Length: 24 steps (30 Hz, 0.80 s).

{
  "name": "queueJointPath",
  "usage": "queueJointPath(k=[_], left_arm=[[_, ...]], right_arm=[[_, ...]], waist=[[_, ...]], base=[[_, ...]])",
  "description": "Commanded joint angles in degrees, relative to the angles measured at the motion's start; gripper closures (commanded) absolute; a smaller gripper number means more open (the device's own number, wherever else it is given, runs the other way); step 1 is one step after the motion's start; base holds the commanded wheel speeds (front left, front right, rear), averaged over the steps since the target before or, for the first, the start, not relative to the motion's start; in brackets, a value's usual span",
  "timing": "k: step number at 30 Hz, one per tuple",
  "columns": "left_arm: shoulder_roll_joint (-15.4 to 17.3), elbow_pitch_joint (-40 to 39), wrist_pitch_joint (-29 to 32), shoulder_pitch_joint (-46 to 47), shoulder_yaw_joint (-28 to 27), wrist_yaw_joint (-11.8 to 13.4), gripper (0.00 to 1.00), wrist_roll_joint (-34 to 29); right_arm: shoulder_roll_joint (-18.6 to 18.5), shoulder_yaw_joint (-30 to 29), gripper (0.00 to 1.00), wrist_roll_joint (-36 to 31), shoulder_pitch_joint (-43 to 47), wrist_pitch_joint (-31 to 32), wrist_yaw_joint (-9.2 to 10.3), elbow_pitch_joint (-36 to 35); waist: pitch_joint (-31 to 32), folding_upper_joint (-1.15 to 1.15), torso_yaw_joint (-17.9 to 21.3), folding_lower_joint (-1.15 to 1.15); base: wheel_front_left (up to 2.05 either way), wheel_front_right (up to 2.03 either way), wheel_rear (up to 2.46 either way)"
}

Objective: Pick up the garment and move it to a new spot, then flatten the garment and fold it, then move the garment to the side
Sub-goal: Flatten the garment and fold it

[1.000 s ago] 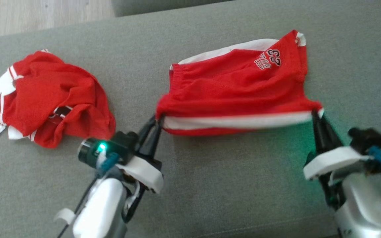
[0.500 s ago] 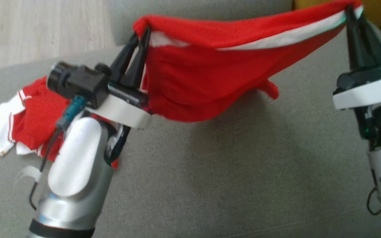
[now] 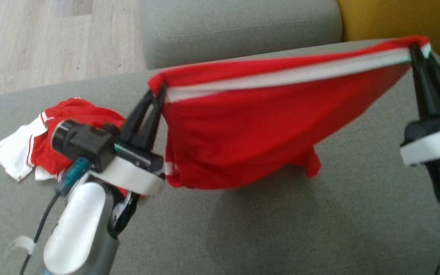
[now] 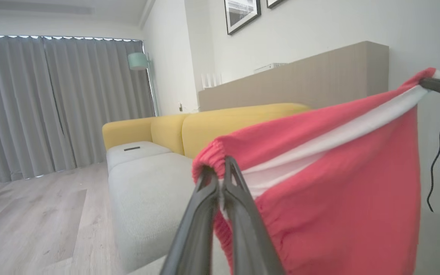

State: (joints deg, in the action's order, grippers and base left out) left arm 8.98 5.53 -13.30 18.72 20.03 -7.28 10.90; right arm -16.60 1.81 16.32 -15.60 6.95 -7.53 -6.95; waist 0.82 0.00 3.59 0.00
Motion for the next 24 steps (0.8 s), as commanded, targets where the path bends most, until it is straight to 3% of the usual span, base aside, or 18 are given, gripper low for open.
queueJointPath(k=[1,6,11,16,24], left_arm=[[1.9,-3.2,0.7,3.5,-2.0,-0.1,1.0,0.5],[4.0,-4.7,4.1,7.6,-1.0,-0.1,1.0,1.4],[6.6,-2.1,6.6,18.1,1.0,-0.2,1.0,3.4],[10.6,8.8,5.5,35.6,3.9,-0.2,1.0,5.5],[10.4,27.6,-0.7,59.7,6.4,-0.2,1.0,6.0]], right_arm=[[-0.1,-0.4,1.0,-0.8,-1.2,1.3,0.04,-3.8],[-0.1,-1.6,1.0,-1.2,-3.4,5.3,0.04,-6.6],[-1.9,0.3,1.0,-1.8,-13.5,6.2,0.04,-3.1],[-2.9,3.3,1.0,-1.2,-31.4,3.1,0.04,10.6],[-2.4,6.0,1.0,-3.5,-55.9,-8.8,0.04,31.8]], waist=[[-0.7,0.0,-0.2,0.0],[-5.5,0.0,0.5,0.0],[-13.4,0.0,2.0,0.0],[-21.6,0.0,3.0,0.0],[-28.6,0.0,2.4,0.0]], base=[[0.0,0.0,0.0],[0.0,0.0,0.0],[0.0,0.0,0.0],[0.0,0.0,0.0],[0.0,0.0,0.0]])
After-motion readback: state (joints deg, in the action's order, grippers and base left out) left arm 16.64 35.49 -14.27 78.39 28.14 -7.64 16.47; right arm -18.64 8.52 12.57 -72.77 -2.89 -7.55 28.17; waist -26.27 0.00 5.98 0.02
